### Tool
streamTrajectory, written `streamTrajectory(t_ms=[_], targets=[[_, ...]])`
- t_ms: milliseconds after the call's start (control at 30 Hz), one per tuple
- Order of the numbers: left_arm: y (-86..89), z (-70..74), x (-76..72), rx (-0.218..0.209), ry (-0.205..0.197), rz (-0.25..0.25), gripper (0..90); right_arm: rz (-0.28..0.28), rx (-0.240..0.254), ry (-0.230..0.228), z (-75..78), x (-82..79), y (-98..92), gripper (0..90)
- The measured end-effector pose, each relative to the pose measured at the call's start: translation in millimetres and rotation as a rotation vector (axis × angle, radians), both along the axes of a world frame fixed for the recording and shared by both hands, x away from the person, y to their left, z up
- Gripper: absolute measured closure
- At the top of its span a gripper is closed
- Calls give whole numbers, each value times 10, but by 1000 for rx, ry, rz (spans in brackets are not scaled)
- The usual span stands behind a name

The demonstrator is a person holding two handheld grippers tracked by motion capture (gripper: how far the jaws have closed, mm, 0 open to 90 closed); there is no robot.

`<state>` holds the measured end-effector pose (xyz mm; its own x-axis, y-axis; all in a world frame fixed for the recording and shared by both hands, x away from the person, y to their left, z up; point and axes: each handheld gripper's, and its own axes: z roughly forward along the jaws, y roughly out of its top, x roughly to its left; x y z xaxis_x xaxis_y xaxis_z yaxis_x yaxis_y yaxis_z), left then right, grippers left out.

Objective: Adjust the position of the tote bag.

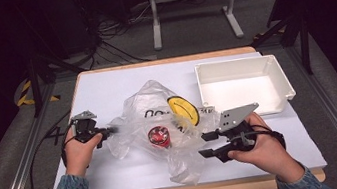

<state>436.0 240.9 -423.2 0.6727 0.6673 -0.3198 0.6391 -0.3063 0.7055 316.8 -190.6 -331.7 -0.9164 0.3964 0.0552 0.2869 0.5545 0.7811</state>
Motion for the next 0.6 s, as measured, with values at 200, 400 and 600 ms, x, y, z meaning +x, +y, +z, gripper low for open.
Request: streamTrajectory(t_ms=[200,400,600], targets=[[-9,15,-10,-5,-4,-2,887,-80,91,-104,66,78,90,439],[-5,27,-15,-10,-13,-6,887,-161,199,-124,51,258,103,424],[-15,28,-17,-16,-15,-3,888,-164,195,-90,-75,448,206,716]])
